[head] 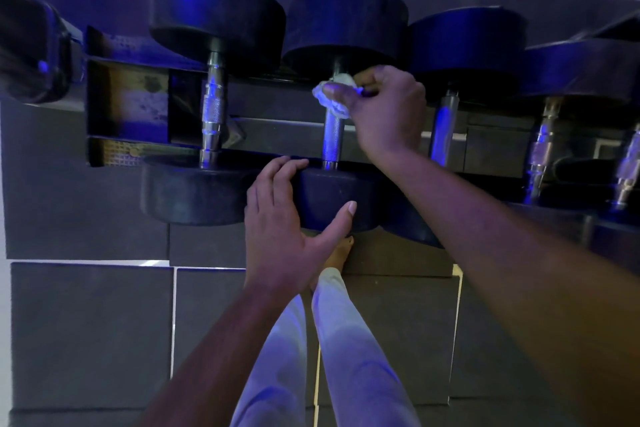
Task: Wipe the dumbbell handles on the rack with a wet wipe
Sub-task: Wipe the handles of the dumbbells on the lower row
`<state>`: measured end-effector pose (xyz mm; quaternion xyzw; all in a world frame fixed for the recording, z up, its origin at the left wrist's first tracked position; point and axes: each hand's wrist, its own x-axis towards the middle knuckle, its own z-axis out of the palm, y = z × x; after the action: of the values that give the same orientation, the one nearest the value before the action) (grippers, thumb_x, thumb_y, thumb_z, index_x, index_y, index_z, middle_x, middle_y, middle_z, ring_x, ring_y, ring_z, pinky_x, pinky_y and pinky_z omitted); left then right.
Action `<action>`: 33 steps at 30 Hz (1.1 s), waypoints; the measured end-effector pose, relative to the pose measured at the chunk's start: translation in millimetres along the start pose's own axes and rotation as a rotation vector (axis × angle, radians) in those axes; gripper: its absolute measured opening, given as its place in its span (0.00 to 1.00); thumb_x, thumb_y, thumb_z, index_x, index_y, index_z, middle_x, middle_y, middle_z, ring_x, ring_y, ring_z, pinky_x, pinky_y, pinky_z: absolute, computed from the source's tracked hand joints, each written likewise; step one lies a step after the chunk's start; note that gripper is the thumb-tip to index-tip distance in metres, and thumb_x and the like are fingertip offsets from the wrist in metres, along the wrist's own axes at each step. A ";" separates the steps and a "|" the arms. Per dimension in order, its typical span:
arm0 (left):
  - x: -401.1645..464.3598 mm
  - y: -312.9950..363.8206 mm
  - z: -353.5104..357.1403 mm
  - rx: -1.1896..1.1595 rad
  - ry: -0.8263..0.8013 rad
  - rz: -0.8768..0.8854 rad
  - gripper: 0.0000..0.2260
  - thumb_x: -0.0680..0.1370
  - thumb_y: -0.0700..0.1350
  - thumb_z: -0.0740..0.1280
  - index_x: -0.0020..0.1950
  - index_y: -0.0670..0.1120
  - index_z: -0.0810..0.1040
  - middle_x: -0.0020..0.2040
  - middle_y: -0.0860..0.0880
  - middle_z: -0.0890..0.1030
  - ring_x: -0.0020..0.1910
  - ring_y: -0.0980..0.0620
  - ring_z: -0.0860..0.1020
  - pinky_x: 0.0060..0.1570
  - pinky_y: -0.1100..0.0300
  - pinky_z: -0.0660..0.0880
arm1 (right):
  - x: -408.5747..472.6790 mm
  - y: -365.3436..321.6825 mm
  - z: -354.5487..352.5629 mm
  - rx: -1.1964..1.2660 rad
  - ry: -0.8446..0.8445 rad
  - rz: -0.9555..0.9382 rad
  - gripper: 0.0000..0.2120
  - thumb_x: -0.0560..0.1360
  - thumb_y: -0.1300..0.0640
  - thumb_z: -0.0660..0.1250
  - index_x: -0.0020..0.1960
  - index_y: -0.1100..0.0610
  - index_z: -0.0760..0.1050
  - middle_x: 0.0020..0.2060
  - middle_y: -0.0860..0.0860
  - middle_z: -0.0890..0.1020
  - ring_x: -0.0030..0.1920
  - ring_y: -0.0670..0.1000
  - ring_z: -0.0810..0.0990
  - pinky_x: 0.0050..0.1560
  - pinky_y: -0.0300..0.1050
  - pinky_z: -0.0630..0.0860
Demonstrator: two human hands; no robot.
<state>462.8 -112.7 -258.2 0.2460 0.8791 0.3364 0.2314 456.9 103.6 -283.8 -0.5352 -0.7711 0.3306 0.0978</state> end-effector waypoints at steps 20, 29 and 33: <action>1.9 0.3 0.3 0.005 -0.001 -0.006 0.36 0.74 0.66 0.76 0.76 0.49 0.73 0.76 0.52 0.72 0.75 0.49 0.71 0.76 0.48 0.68 | -9.3 -11.0 5.0 0.031 -0.081 -0.005 0.25 0.77 0.38 0.72 0.35 0.59 0.80 0.23 0.50 0.73 0.27 0.52 0.70 0.32 0.50 0.68; 1.6 -0.2 -0.6 0.000 -0.005 -0.002 0.36 0.74 0.66 0.76 0.76 0.49 0.73 0.76 0.52 0.72 0.74 0.48 0.71 0.75 0.47 0.69 | -0.6 -12.5 11.7 0.126 -0.041 0.140 0.22 0.66 0.36 0.81 0.38 0.56 0.84 0.29 0.48 0.84 0.33 0.50 0.84 0.36 0.48 0.79; 1.4 -0.1 -0.3 -0.003 -0.009 -0.006 0.36 0.75 0.67 0.75 0.77 0.49 0.73 0.77 0.52 0.72 0.75 0.49 0.71 0.75 0.46 0.69 | 2.6 -23.2 20.8 0.041 0.013 0.173 0.17 0.67 0.43 0.81 0.41 0.57 0.85 0.37 0.53 0.87 0.40 0.53 0.86 0.37 0.44 0.74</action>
<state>461.5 -112.0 -258.4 0.2446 0.8783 0.3357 0.2370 427.6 92.7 -285.9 -0.5998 -0.7145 0.3500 0.0851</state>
